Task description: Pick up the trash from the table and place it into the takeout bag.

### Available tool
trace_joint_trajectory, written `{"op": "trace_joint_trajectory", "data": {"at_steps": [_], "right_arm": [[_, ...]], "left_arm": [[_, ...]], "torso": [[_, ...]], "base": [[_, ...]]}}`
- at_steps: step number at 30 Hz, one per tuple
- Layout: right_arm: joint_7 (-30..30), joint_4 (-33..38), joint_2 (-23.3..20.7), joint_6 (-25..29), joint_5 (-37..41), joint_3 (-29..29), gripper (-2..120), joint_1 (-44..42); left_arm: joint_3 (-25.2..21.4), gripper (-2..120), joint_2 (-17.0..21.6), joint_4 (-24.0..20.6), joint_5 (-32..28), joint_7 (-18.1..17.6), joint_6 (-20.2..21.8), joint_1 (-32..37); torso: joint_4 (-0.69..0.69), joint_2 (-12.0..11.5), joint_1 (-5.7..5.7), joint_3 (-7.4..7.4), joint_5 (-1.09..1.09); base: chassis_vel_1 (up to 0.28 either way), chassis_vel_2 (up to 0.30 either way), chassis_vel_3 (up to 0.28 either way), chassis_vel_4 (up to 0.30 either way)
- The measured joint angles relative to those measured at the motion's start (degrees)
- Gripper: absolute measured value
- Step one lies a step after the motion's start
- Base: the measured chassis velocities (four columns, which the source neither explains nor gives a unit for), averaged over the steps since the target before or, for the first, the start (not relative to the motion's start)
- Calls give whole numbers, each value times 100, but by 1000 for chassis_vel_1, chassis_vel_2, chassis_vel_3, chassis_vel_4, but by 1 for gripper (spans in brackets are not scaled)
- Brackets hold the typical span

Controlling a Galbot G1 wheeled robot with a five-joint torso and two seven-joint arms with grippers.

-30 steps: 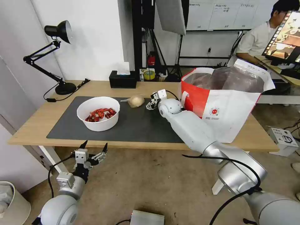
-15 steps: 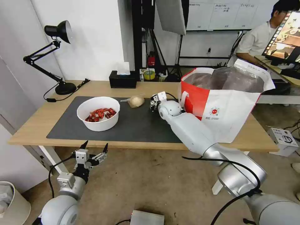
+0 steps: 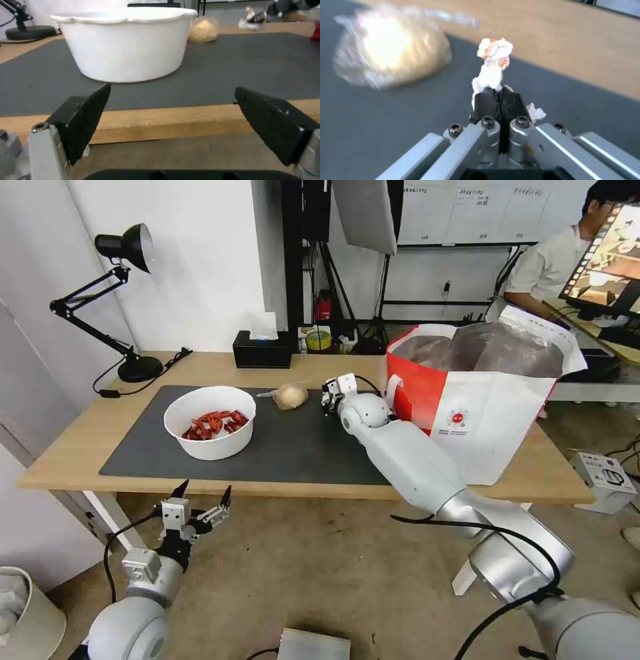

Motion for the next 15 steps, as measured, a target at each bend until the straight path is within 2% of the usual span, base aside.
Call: {"op": "trace_joint_trajectory", "data": {"at_steps": [9,11,15], "right_arm": [[393,1176,-472,-118,176,66,0,-213],[609,1672,-655,-117,171,27,0,-330],[777,2063,-804,-116,149,-27,0,-403]], "left_arm": [[47,100,-10,-9,10,-17,1,-12],[50,100,-21,-10,15,-28,3,0],[43,100,-25,-19,21,-35,5,14]], "torso": [[-1,0,0,0,0],[-1,0,0,0,1],[0,1,-1,0,0]], "base": [[0,0,0,0],[0,0,0,0],[0,0,0,0]]}}
